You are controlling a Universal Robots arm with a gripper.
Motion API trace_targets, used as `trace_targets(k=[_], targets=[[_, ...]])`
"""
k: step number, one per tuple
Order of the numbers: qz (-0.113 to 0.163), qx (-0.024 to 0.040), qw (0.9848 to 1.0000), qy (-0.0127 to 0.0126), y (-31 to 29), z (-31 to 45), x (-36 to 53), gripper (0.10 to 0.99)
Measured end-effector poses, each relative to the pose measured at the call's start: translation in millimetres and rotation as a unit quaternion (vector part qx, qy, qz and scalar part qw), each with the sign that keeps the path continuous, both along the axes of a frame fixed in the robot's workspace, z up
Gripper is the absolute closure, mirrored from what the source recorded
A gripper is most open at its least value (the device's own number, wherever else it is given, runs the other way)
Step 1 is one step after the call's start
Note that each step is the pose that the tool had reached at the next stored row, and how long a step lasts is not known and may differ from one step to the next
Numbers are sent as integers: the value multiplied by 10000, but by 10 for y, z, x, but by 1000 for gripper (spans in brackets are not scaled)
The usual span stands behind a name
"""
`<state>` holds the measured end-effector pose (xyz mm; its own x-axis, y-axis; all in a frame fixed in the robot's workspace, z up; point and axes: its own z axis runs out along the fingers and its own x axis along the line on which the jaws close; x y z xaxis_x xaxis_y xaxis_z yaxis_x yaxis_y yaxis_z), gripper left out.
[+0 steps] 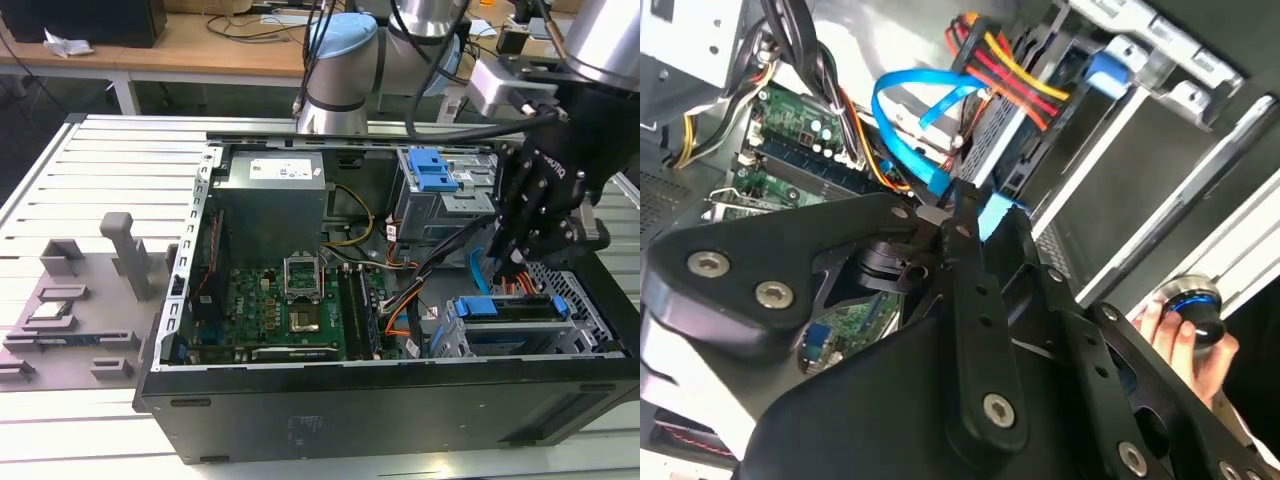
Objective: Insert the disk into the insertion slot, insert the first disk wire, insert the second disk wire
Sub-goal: 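Insert the second disk wire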
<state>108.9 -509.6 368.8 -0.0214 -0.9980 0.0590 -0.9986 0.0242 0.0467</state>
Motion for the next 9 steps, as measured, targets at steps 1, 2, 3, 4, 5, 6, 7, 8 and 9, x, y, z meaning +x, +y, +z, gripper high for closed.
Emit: trace_targets(k=[1, 2, 3, 4, 5, 6, 7, 8, 9], targets=[[-1, -7, 10000, 0, 0, -21, -8, 784], [0, -10, 10000, 0, 1, -25, -8, 784], [0, -11, 10000, 0, 1, -25, -8, 784], [0, -12, 10000, 0, 1, -24, -8, 784], [0, -12, 10000, 0, 1, -25, -8, 784], [0, -13, 10000, 0, 1, -25, -8, 800], [0, -14, 10000, 0, 1, -25, -8, 800], [0, -14, 10000, 0, 1, -26, -8, 867], [0, -15, 10000, 0, 1, -25, -8, 925]])
